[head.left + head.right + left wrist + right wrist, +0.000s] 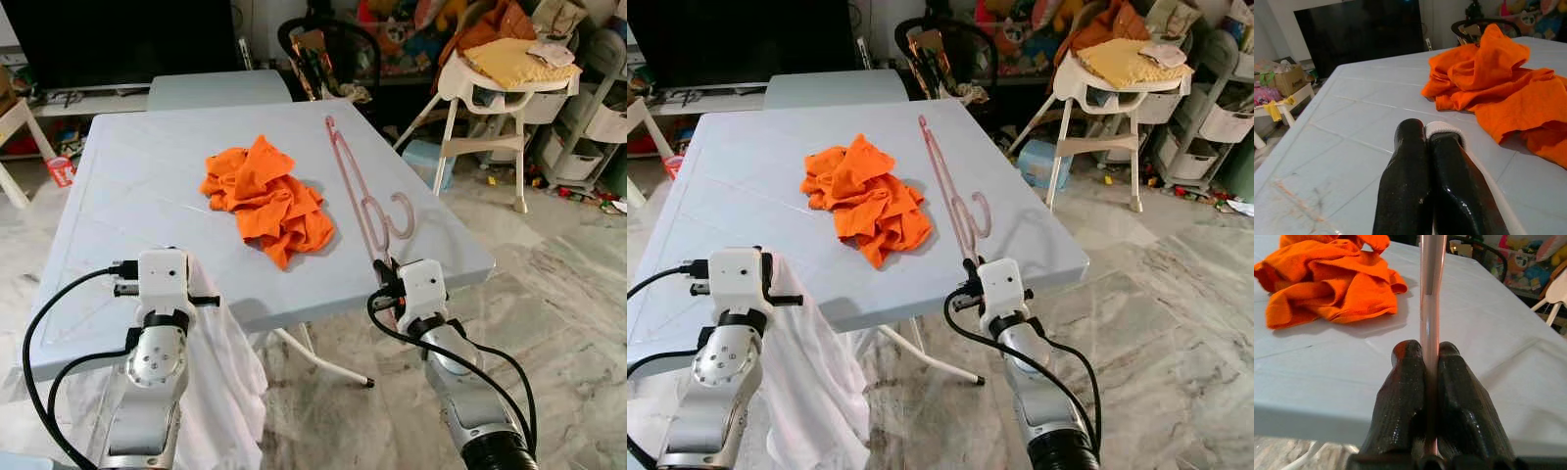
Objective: Hang hanger
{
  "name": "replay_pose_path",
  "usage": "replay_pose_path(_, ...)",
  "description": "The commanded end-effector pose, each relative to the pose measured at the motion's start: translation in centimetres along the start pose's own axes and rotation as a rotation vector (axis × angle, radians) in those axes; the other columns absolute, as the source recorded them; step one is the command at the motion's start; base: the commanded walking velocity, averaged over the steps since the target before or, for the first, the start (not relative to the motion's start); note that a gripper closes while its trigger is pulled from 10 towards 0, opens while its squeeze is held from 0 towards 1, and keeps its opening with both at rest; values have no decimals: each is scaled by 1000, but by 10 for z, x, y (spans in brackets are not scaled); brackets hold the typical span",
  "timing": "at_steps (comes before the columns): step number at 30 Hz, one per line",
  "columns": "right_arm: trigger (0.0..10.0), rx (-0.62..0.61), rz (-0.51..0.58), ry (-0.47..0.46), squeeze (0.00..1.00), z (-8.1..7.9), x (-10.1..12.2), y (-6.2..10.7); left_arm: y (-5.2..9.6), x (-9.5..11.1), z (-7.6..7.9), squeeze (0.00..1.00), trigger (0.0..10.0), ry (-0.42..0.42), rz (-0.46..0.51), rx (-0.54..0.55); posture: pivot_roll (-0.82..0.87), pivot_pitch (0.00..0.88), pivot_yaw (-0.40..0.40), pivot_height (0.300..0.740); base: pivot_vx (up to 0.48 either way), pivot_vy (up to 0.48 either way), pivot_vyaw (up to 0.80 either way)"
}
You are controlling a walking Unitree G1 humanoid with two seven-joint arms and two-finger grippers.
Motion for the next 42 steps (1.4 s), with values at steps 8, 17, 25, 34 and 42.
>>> replay_pose_path(8,10000,-7,-36,-2,0,1,-7,2,-23,34,-23,0,10000,25,132,58,47,0,-10,740,178,0,0)
replay_pose_path(17,10000,-6,-38,3,0,1,-7,3,-30,40,-30,0,10000,32,148,83,43,0,-11,740,423,0,0)
replay_pose_path(25,10000,2,-45,8,0,0,-9,4,-28,38,-29,0,10000,32,140,88,47,0,-16,740,428,0,0)
replay_pose_path(34,10000,13,-54,14,0,-1,-11,4,-30,41,-34,0,10000,19,149,112,52,0,-21,740,360,0,0)
replay_pose_path(42,10000,24,-68,15,0,-3,-14,5,-45,56,-43,0,10000,-62,180,152,52,0,-17,740,36,0,0)
Point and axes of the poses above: a point about 5 cm out from each wrist's last joint towards the gripper, its own y axis pointing back from the gripper into the wrist, its own x axis along the axis of the wrist's last joint, z = x × y, the point moved 1 cm from there along -y, pointing out of the wrist towards the gripper, and after that the axes turned 9 degrees about -y, right-handed, at the moved point
